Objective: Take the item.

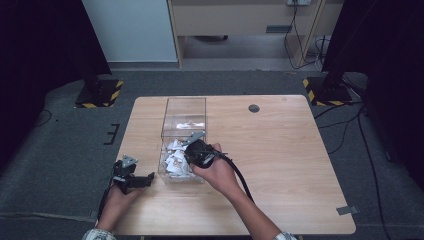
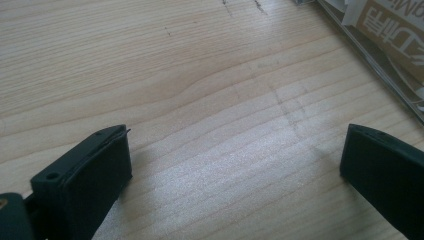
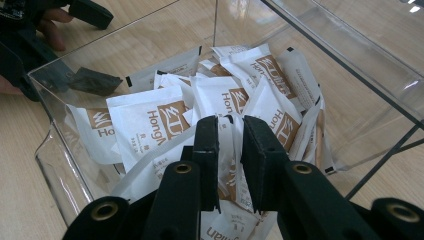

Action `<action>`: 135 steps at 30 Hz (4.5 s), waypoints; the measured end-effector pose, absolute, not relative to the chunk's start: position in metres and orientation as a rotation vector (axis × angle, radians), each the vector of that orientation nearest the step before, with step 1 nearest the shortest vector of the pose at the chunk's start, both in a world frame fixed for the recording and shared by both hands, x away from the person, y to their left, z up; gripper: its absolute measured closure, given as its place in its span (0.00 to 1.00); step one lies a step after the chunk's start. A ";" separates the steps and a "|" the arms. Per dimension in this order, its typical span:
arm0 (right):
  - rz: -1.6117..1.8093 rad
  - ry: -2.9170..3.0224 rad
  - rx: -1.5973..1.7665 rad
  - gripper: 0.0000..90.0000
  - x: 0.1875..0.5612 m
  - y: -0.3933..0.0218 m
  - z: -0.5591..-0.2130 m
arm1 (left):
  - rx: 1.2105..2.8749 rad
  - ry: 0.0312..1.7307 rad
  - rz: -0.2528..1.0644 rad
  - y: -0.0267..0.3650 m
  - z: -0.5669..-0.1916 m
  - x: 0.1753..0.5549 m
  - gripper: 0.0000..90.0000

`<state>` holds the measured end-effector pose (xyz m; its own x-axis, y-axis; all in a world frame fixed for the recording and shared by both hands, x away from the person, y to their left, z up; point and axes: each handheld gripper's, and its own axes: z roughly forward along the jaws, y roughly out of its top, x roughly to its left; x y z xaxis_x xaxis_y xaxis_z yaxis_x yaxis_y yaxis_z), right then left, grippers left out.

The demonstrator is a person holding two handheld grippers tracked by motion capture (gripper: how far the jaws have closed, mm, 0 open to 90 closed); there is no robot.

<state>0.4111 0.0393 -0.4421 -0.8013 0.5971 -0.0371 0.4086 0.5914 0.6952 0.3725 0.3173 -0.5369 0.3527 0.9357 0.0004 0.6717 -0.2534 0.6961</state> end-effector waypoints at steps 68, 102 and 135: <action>1.220 2.449 0.792 1.00 0.403 0.013 -0.388 | 2.015 1.393 0.565 0.317 -0.537 0.373 0.00; 1.179 2.382 0.875 1.00 0.413 -0.028 -0.387 | 2.015 1.393 0.565 0.317 -0.537 0.373 0.00; 1.145 2.324 0.982 1.00 0.421 -0.074 -0.398 | 2.015 1.393 0.565 0.317 -0.537 0.373 0.00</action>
